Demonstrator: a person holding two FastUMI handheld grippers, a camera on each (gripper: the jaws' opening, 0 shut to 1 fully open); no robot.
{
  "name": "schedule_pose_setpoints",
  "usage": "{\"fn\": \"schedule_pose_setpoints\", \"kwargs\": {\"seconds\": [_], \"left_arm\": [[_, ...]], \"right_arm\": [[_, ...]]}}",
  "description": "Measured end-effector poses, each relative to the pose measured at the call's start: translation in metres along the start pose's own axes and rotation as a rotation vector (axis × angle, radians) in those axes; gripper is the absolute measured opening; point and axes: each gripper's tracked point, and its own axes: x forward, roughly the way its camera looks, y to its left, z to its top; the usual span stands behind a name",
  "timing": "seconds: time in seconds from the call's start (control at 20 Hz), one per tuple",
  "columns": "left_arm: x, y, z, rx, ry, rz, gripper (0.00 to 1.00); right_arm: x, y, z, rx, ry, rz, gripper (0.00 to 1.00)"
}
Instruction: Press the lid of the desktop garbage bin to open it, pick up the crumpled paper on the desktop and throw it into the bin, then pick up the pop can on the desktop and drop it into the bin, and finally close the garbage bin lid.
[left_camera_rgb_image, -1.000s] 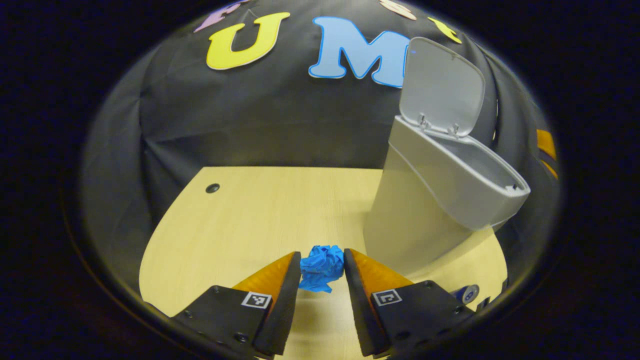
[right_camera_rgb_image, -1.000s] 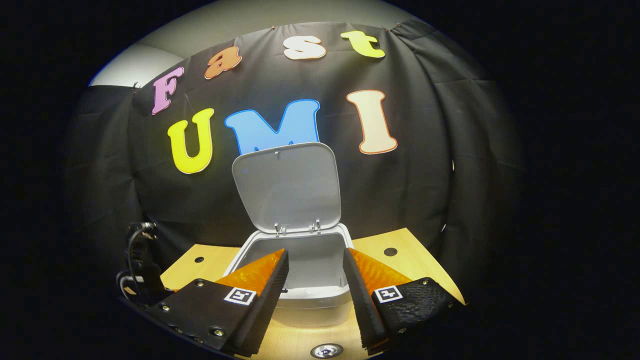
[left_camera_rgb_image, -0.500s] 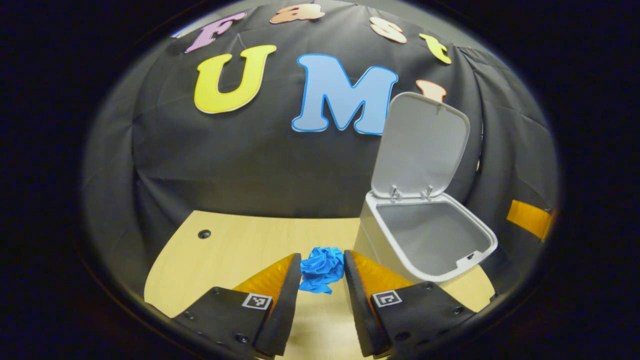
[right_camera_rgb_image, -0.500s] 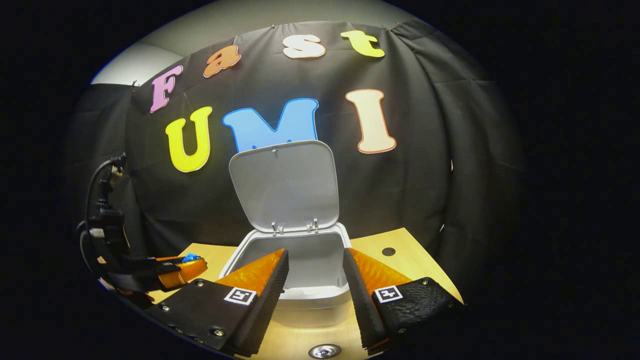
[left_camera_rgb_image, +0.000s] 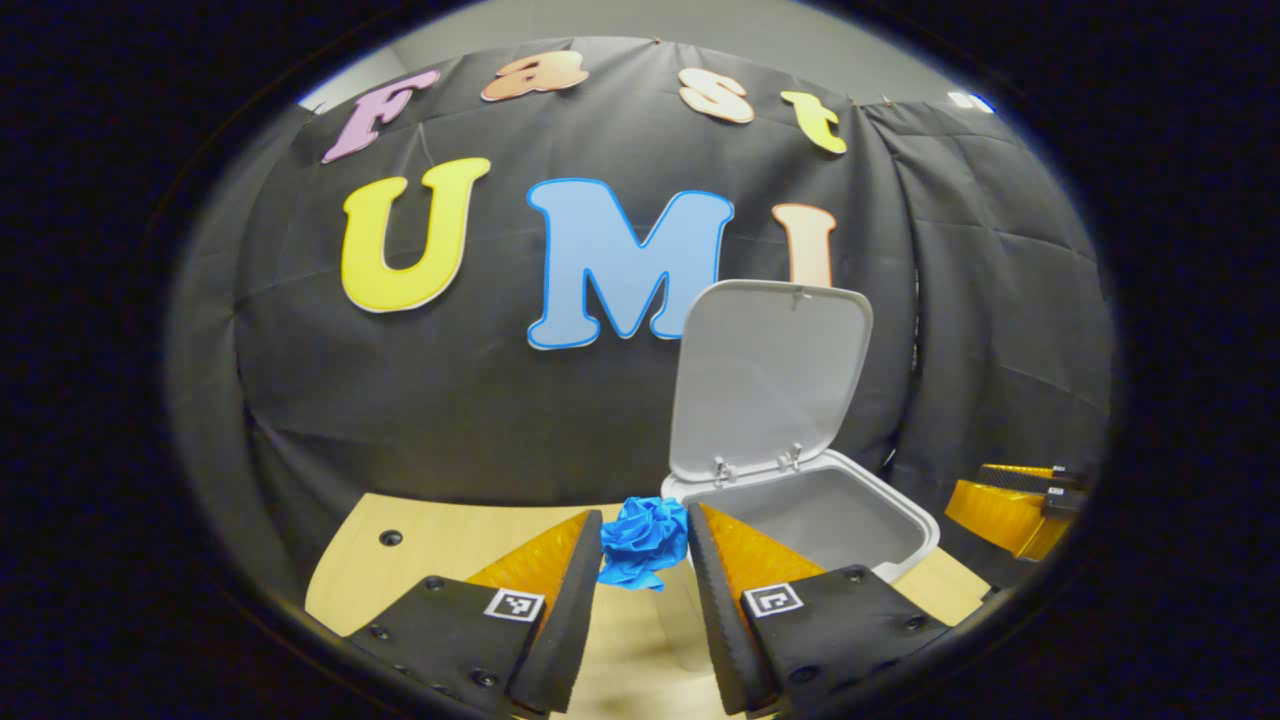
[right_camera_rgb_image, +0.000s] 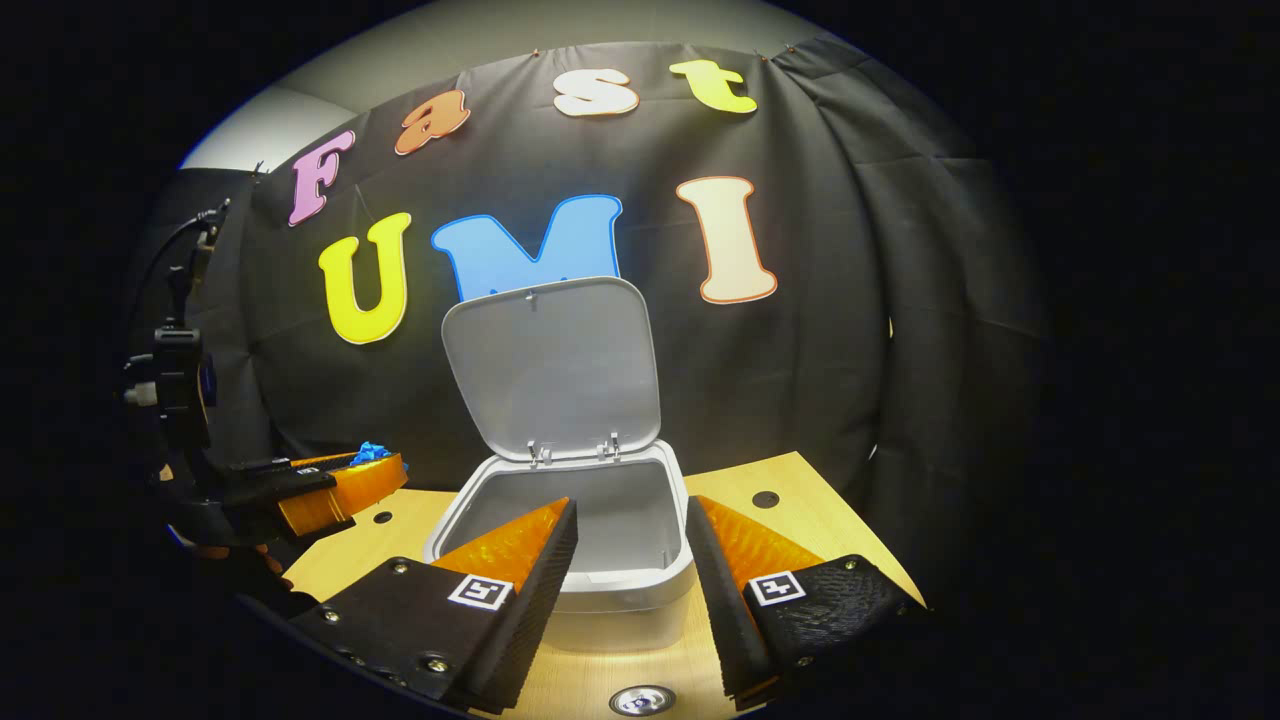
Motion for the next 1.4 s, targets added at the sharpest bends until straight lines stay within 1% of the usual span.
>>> {"fn": "schedule_pose_setpoints", "kwargs": {"seconds": [0.05, 0.2, 0.5, 0.75, 0.85, 0.95, 1.0, 1.05, 1.1, 1.15, 1.2, 1.25, 1.4], "left_arm": [[0.001, -0.01, 0.003, 0.013, -0.009, -0.02, 0.61], [0.006, -0.033, 0.007, 0.04, -0.022, -0.068, 0.61], [0.011, -0.068, 0.011, 0.063, -0.04, -0.151, 0.61], [0.016, -0.077, 0.014, 0.094, -0.05, -0.159, 0.82], [0.017, -0.077, 0.013, 0.095, -0.049, -0.159, 0.75], [0.017, -0.076, 0.012, 0.093, -0.045, -0.159, 0.82], [0.017, -0.075, 0.012, 0.092, -0.045, -0.157, 0.75], [0.017, -0.074, 0.012, 0.091, -0.046, -0.153, 0.75], [0.017, -0.072, 0.013, 0.09, -0.045, -0.151, 0.79], [0.016, -0.07, 0.012, 0.088, -0.044, -0.146, 0.79], [0.016, -0.067, 0.012, 0.085, -0.044, -0.14, 0.82], [0.015, -0.065, 0.012, 0.082, -0.045, -0.134, 0.79], [0.014, -0.056, 0.012, 0.074, -0.042, -0.12, 0.79]], "right_arm": [[-0.001, -0.002, 0.001, 0.002, -0.001, -0.005, 0.71], [-0.004, -0.008, 0.0, 0.008, -0.004, -0.023, 0.71], [-0.01, -0.024, -0.002, 0.019, -0.007, -0.065, 0.71], [-0.013, -0.03, 0.0, 0.026, -0.011, -0.084, 0.71], [-0.014, -0.03, 0.0, 0.027, -0.012, -0.087, 0.71], [-0.014, -0.03, -0.001, 0.024, -0.01, -0.088, 0.71], [-0.013, -0.03, -0.002, 0.023, -0.009, -0.088, 0.71], [-0.014, -0.029, -0.003, 0.023, -0.008, -0.087, 0.71], [-0.013, -0.029, -0.003, 0.023, -0.006, -0.085, 0.71], [-0.013, -0.028, -0.004, 0.021, -0.003, -0.085, 0.71], [-0.013, -0.028, -0.006, 0.019, -0.001, -0.083, 0.71], [-0.014, -0.028, -0.009, 0.016, 0.003, -0.082, 0.71], [-0.016, -0.027, -0.022, 0.002, 0.031, -0.078, 0.71]]}}
